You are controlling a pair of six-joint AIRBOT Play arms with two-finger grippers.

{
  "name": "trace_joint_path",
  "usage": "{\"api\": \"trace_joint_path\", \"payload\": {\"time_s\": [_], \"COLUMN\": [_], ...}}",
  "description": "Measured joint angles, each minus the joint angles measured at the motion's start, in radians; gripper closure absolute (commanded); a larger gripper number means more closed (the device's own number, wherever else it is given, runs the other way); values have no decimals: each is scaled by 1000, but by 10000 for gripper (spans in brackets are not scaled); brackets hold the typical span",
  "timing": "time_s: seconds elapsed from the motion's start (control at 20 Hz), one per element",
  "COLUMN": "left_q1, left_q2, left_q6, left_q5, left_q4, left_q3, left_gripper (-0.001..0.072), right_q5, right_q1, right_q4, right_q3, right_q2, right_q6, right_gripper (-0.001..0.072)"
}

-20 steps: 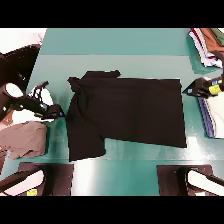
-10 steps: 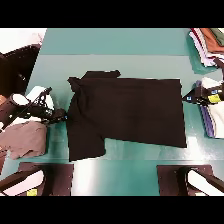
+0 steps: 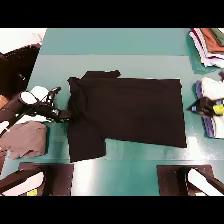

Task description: Fold the shirts.

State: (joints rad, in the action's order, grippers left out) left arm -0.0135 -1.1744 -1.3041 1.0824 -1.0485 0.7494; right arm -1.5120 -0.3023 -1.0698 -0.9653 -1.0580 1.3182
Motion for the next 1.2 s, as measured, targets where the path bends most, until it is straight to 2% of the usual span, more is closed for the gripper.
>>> {"api": "trace_joint_path", "payload": {"time_s": [0.05,0.35,0.5,0.55,0.7,0.95,1.2], "left_q1": [1,4,4,4,4,6,6], "left_q2": [26,115,125,127,130,143,261], "left_q6": [-3,-7,-7,-7,-7,-16,-63], "left_q5": [8,30,34,35,38,105,150], "left_q4": [-1,-5,-6,-6,-6,-8,-22], "left_q3": [5,15,16,16,16,77,362], "left_gripper": [680,679,679,679,680,681,680], "right_q5": [-1,31,63,68,119,183,181], "right_q1": [-37,-215,-190,-169,-90,36,119], "right_q4": [-29,-111,-116,-111,-116,-86,-39], "right_q3": [51,329,400,413,436,374,24], "right_q2": [11,-20,-61,-66,-50,67,187], "right_q6": [0,-2,-3,-3,-3,-5,-2], "right_gripper": [188,221,316,453,690,693,693]}}
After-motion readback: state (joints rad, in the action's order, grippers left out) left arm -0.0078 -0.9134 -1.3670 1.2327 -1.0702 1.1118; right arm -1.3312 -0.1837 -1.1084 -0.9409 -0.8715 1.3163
